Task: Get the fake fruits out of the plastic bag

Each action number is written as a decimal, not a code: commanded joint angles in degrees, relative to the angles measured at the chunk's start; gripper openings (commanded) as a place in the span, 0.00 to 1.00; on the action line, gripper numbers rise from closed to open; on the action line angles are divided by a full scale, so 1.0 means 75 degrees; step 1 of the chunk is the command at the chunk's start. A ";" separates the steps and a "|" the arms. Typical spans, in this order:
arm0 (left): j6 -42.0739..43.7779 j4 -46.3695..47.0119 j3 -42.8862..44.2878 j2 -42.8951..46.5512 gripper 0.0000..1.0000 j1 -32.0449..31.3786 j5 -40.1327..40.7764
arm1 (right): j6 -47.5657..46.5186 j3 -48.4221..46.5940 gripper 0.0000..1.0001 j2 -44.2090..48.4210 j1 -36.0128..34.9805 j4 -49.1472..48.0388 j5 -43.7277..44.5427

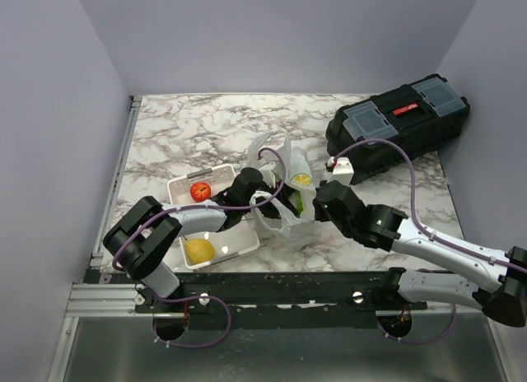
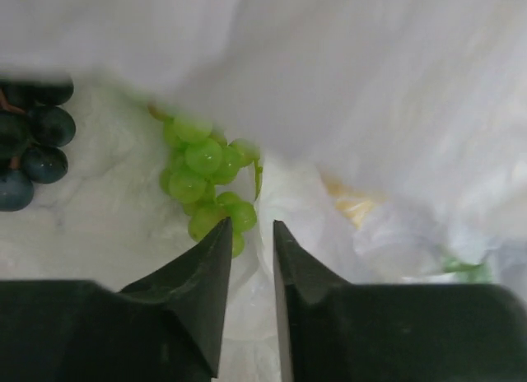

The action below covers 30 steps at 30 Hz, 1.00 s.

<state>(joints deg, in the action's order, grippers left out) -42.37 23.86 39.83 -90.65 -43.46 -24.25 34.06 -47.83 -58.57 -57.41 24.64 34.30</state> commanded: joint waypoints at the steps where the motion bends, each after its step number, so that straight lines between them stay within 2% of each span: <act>1: 0.0264 0.0048 0.0176 0.0169 0.35 0.0017 -0.0042 | 0.1673 -0.0372 0.01 -0.0627 -0.0034 0.2389 -0.0702; 2: 0.0280 0.0042 0.0162 0.0158 0.41 0.0018 0.0011 | 0.1906 -0.0372 0.01 -0.0707 -0.0035 0.2781 -0.0696; 7: 0.0320 0.0372 -0.0176 0.0388 0.56 0.0006 0.0285 | 0.2838 -0.0205 0.01 -0.0920 -0.0039 0.3472 -0.1058; 11: 0.0329 0.0825 -0.0562 0.0667 0.63 -0.0008 0.0535 | 0.4101 0.0075 0.01 -0.0951 -0.0033 0.4035 -0.0538; 13: 0.0307 0.1339 -0.0865 0.0775 0.66 -0.0006 0.0695 | 0.4380 0.0450 0.01 -0.0718 -0.0040 0.3664 -0.0379; 16: 0.0324 0.1880 -0.0981 0.0720 0.71 -0.0012 0.0789 | 0.3657 0.1390 0.03 -0.0194 -0.0039 0.1864 -0.0826; 20: 0.0296 0.1783 -0.0546 0.0296 0.70 -0.0017 0.0640 | 0.3430 0.1707 0.09 -0.0061 -0.0040 0.0985 -0.0954; 30: 0.0639 0.1819 0.0202 -0.0709 0.55 -0.0093 0.1049 | 0.2883 0.1208 0.12 0.0068 -0.0036 0.0787 -0.0196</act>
<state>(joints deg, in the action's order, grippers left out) -39.64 36.01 38.81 -92.40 -43.57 -18.90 58.39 -35.53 -59.31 -57.41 33.45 28.88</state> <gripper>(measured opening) 0.571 0.115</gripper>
